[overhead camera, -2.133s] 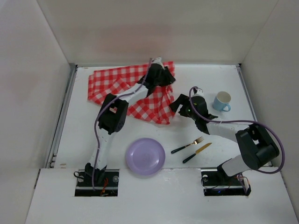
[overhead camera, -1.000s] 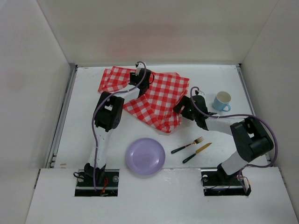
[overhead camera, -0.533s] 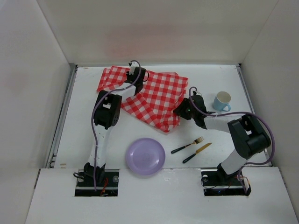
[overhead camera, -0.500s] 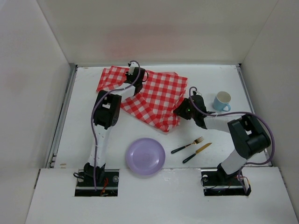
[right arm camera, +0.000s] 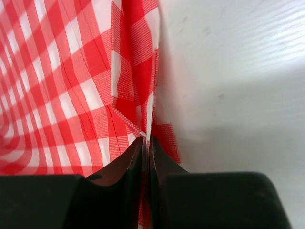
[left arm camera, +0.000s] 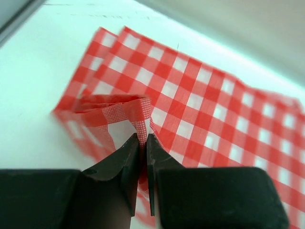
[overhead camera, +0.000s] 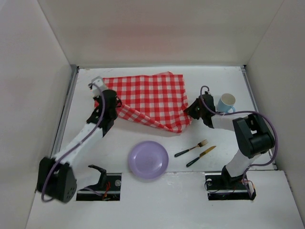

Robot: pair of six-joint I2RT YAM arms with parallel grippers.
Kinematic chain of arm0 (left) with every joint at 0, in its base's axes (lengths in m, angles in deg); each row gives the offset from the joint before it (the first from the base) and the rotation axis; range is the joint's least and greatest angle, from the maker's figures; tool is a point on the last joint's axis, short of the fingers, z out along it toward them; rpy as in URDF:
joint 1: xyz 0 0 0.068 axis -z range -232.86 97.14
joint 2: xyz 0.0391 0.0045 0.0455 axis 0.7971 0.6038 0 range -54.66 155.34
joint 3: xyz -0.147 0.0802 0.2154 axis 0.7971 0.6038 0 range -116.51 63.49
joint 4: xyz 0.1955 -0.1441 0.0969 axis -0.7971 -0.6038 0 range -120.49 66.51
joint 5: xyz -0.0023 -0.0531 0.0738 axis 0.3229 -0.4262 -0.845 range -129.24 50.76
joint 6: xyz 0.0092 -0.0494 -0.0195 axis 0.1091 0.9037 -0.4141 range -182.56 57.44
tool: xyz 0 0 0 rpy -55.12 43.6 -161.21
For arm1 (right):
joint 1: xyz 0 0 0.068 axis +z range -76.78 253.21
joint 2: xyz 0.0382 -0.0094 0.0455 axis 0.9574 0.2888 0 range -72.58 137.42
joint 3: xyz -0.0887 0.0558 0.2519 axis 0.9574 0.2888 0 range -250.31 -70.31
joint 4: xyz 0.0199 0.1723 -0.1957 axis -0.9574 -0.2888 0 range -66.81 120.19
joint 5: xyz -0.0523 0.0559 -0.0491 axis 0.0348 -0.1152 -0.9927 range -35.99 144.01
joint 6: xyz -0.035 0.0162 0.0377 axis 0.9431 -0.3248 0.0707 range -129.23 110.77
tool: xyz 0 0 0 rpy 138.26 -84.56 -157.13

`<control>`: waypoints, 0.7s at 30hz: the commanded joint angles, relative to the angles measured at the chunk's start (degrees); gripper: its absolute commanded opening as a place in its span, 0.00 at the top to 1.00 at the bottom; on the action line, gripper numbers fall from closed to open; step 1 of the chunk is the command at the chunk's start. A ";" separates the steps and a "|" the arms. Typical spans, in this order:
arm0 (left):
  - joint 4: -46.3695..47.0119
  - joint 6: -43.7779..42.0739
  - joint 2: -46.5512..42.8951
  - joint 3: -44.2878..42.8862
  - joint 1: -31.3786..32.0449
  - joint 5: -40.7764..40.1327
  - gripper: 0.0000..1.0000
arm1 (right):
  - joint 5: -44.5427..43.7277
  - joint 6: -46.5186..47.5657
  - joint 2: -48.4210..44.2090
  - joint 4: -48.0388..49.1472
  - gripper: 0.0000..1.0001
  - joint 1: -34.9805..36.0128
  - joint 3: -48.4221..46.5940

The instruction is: Set the dinner table for one person

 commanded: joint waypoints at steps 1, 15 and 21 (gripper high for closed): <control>-4.36 8.06 -14.67 12.21 -0.21 -2.21 0.92 | -0.54 -2.11 -2.60 4.35 0.85 -2.28 0.29; -28.03 14.14 -41.29 21.03 -3.81 -9.60 0.44 | -8.53 -0.81 -6.10 -4.07 0.52 -4.84 -8.95; -26.62 20.89 -35.82 26.65 -6.36 -5.75 0.39 | -14.52 5.09 -17.34 -8.73 0.24 1.40 1.76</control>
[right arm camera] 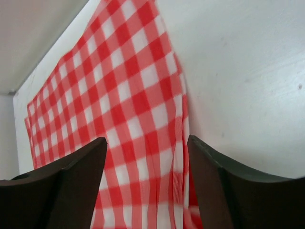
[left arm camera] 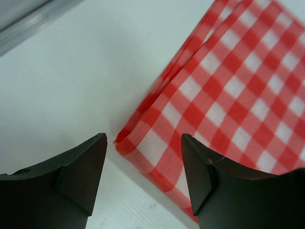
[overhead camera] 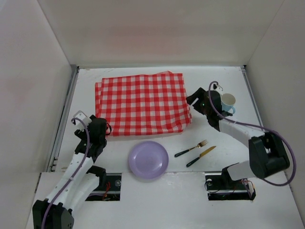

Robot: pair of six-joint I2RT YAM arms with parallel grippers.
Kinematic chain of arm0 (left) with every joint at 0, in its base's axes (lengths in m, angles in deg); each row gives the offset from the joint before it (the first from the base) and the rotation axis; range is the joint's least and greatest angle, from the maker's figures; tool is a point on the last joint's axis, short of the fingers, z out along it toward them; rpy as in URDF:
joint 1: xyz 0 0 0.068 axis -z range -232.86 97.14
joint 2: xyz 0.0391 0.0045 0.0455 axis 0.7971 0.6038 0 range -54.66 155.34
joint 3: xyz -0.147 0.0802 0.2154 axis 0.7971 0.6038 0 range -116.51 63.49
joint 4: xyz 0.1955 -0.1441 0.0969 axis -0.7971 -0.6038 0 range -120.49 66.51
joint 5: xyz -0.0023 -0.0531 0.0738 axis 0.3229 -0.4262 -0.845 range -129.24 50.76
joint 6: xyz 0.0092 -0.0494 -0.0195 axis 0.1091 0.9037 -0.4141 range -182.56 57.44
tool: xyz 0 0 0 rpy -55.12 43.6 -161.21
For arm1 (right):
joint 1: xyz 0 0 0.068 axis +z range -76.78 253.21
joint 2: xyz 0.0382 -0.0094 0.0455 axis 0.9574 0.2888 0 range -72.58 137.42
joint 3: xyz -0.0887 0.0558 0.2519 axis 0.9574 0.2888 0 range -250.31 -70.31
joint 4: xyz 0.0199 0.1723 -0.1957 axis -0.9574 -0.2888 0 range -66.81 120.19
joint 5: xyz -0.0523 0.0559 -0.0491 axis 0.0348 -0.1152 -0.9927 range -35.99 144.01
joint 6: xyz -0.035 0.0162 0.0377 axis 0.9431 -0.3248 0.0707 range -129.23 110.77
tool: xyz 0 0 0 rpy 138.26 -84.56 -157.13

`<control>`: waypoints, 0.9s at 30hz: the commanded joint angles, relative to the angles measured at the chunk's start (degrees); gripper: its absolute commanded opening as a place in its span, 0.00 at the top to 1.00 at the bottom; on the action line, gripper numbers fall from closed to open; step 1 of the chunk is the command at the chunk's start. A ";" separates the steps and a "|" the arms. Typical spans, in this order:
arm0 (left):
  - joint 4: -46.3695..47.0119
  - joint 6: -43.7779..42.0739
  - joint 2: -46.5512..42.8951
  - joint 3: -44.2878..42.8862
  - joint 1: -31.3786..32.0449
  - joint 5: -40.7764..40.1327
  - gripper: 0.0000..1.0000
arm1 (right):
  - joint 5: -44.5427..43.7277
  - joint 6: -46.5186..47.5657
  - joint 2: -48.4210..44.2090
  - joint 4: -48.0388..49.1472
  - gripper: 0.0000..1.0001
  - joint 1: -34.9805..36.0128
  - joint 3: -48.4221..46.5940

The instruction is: Set the dinner table for one person

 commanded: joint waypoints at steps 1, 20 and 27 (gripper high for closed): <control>-0.57 6.15 1.20 3.86 -1.53 3.18 0.38 | -4.47 4.06 -7.30 -4.25 0.23 3.54 7.32; 25.77 13.37 19.71 6.00 -5.58 14.80 0.92 | 12.05 -0.50 0.67 6.19 0.81 -0.65 4.55; 34.85 9.95 31.00 -6.76 -5.40 15.59 0.94 | 7.85 -0.86 -5.55 5.41 0.81 -7.43 2.77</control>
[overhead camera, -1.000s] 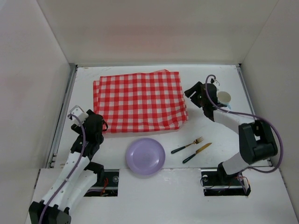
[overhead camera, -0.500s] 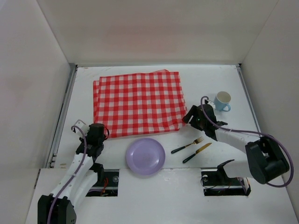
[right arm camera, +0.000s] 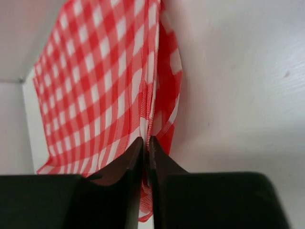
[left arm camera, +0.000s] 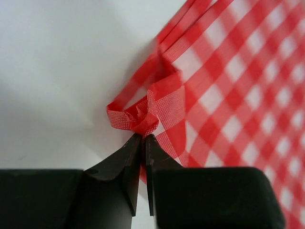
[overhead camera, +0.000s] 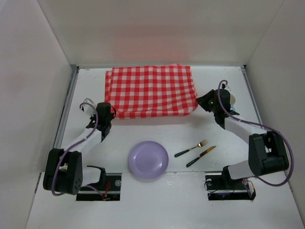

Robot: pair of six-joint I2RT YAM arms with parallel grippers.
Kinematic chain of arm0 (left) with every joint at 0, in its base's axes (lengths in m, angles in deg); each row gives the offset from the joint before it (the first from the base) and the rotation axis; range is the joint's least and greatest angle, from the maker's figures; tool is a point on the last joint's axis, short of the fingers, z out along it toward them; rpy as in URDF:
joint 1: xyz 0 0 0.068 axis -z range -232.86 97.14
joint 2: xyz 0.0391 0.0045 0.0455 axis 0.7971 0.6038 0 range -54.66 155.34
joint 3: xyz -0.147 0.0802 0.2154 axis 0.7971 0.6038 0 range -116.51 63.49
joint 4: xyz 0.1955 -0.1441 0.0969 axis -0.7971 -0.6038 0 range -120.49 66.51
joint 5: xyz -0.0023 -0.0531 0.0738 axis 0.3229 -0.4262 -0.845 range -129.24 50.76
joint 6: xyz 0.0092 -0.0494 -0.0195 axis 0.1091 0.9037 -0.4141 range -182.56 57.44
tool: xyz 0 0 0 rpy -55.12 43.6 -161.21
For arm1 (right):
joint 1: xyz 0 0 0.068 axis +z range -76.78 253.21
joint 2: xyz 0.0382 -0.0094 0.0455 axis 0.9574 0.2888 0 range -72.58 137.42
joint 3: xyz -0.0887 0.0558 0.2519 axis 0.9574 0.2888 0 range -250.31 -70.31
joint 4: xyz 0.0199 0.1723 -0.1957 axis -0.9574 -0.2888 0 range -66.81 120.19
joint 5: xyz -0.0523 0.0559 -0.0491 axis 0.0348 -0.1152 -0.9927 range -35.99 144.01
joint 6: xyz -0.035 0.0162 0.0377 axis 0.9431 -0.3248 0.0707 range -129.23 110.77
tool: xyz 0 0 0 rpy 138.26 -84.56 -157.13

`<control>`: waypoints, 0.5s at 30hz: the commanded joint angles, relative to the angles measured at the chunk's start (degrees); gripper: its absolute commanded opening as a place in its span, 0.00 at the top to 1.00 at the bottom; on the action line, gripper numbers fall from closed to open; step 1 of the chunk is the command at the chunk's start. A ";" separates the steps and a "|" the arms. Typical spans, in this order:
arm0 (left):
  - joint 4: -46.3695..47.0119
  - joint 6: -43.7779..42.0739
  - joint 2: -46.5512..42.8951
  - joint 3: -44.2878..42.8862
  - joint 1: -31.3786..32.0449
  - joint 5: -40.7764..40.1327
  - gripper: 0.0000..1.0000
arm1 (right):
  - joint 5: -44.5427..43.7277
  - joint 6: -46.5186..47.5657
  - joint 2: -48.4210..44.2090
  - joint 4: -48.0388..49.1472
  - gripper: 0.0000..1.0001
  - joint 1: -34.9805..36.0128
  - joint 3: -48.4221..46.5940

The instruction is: Set the dinner table for one person

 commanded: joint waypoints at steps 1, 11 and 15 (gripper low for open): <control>8.41 -2.89 -1.32 -4.78 -0.35 -0.67 0.94 | -4.24 -0.18 -5.75 3.36 0.72 -1.34 -0.16; 1.48 -1.22 -22.75 12.53 -0.35 -1.99 0.48 | -11.29 1.67 -12.79 -4.99 0.24 5.59 10.47; -1.70 -1.58 -26.90 13.24 -1.58 -1.82 0.39 | -10.16 1.40 -11.58 -6.49 0.26 9.12 12.16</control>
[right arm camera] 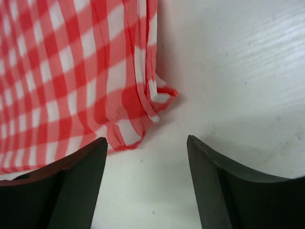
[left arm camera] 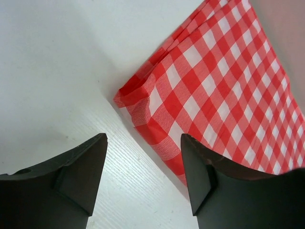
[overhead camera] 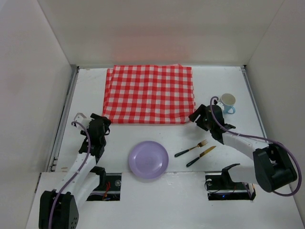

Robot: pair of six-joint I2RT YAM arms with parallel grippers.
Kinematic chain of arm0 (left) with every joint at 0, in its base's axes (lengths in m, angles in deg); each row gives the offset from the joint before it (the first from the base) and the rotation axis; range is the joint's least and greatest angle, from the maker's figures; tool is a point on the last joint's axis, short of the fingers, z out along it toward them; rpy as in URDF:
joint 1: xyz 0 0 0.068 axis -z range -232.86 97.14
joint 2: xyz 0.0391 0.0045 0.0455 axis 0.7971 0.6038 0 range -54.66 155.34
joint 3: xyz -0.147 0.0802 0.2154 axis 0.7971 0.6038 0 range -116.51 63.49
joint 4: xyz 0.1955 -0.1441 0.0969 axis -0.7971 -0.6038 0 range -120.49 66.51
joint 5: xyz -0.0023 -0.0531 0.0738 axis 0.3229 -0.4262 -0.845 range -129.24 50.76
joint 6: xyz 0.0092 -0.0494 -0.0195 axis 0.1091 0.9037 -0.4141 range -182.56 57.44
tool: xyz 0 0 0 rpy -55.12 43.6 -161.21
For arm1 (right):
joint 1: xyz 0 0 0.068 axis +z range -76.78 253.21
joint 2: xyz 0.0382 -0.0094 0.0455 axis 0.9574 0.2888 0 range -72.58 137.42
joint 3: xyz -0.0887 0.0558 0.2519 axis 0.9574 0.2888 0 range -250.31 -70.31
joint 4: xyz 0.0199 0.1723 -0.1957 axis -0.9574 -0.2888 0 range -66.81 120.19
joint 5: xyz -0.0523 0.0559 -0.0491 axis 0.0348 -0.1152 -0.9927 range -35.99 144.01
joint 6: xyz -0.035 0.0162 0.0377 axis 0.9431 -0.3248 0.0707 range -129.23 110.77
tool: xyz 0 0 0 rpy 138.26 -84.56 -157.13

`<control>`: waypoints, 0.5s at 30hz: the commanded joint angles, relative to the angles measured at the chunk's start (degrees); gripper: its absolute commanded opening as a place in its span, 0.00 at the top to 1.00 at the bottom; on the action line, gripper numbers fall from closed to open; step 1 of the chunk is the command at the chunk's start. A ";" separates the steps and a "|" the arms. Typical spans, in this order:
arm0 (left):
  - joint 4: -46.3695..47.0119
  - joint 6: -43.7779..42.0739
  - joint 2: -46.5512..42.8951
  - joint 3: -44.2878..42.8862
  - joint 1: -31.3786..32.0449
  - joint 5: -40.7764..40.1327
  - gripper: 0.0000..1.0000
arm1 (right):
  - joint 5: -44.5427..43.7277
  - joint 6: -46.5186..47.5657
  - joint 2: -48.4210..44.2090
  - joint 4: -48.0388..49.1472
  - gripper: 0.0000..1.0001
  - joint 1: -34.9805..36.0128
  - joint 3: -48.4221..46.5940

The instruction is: Set the dinner table for one person

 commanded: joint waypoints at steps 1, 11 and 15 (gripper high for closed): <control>-0.74 0.11 -0.88 -0.55 -0.81 -0.75 0.37 | -1.06 0.77 1.32 -0.50 0.29 2.41 -0.56; 16.91 0.81 22.40 -3.19 -0.55 0.75 0.38 | 0.44 -1.77 13.28 3.54 0.66 3.12 -6.10; 20.62 1.77 26.99 -3.89 -1.52 1.36 0.49 | -1.23 -1.87 13.73 3.19 0.78 1.28 -6.54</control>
